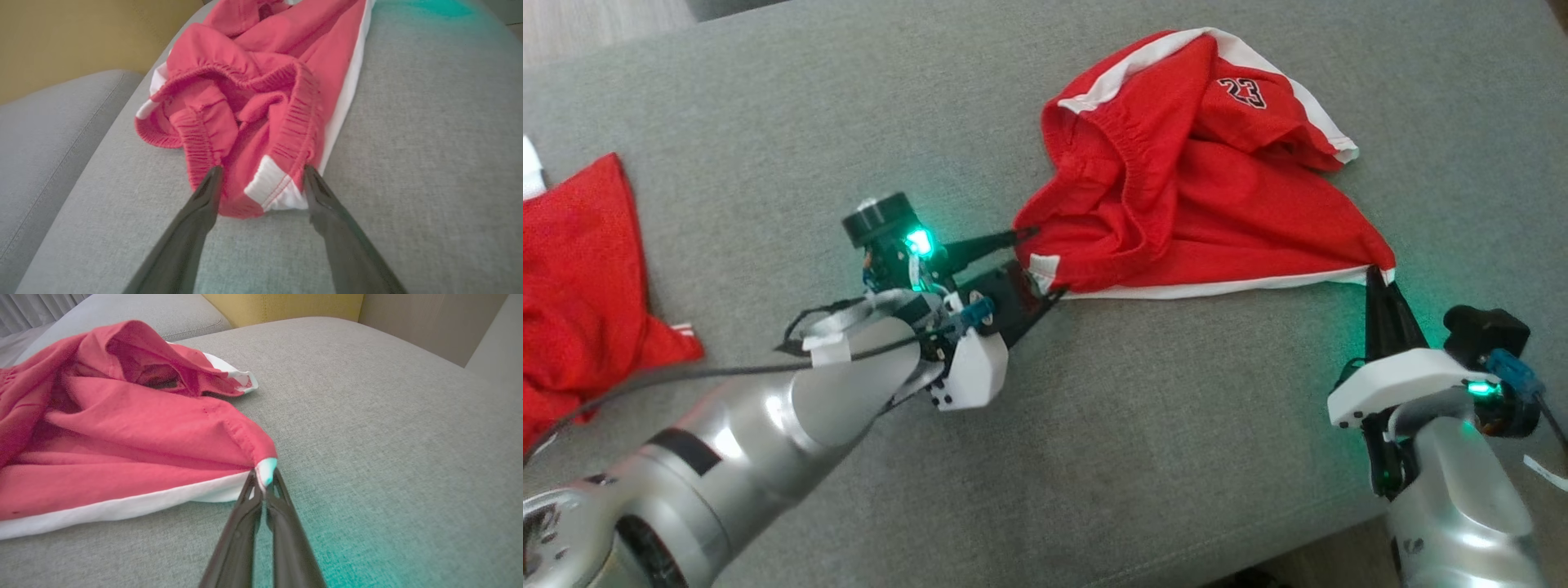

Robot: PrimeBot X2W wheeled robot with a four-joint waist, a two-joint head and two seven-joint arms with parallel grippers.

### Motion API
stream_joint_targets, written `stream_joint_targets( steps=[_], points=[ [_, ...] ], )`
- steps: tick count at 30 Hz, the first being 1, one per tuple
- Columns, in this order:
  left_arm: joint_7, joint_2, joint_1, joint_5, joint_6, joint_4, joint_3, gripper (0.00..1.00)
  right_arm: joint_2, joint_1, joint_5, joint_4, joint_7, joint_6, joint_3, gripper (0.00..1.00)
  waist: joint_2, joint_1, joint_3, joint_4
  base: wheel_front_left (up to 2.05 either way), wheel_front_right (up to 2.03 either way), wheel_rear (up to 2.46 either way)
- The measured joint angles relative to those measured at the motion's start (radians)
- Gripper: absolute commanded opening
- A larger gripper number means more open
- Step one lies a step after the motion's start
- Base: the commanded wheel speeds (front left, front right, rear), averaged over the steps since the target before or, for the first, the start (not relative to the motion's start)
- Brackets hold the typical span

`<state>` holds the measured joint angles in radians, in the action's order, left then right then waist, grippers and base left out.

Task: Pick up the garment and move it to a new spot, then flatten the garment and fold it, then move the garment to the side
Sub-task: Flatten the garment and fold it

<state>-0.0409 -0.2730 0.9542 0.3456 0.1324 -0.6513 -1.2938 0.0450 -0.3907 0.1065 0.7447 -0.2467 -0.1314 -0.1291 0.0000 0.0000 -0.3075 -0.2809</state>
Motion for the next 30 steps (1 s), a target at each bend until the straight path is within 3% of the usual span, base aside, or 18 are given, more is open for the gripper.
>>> stream_joint_targets(
  steps=[7, 8, 9, 14, 22, 30],
  points=[
    [0.065, -0.005, 0.008, 0.023, 0.0, 0.008, -0.005, 0.99, 0.0, -0.01, 0.0, 0.008, -0.001, 0.0, 0.007, 0.0, 0.0, 0.0001, -0.01, -0.009, 0.0, 0.0, 0.0],
    [0.078, -0.005, 0.004, 0.023, 0.0, 0.014, -0.005, 0.46, 0.0, -0.01, 0.0, 0.009, -0.001, 0.0, 0.007, 0.0, 0.0, 0.0, -0.011, -0.009, 0.0, 0.0, 0.0],
    [0.086, -0.006, 0.0, 0.023, 0.0, 0.021, -0.006, 0.0, 0.0, -0.01, 0.0, 0.009, -0.001, 0.0, 0.007, 0.0, 0.0, 0.0, -0.012, -0.009, 0.0, 0.0, 0.0],
    [0.102, -0.023, -0.015, 0.027, 0.0, 0.056, -0.007, 0.0, 0.0, -0.01, 0.0, 0.01, -0.001, 0.0, 0.006, 0.0, 0.0, 0.0, -0.011, -0.004, 0.0, 0.0, 0.0],
    [0.009, -0.032, -0.012, 0.198, 0.0, 0.042, 0.007, 0.0, 0.0, -0.01, -0.026, -0.016, -0.001, 0.0, -0.035, 0.0, 0.0, 0.0, 0.016, 0.028, 0.0, 0.0, 0.0],
    [-0.072, -0.031, -0.015, 0.356, 0.0, 0.023, 0.095, 0.0, 0.0, -0.012, -0.065, -0.073, 0.009, 0.0, -0.047, 0.0, 0.0, -0.0001, 0.07, 0.07, 0.0, 0.0, 0.0]
  ],
)
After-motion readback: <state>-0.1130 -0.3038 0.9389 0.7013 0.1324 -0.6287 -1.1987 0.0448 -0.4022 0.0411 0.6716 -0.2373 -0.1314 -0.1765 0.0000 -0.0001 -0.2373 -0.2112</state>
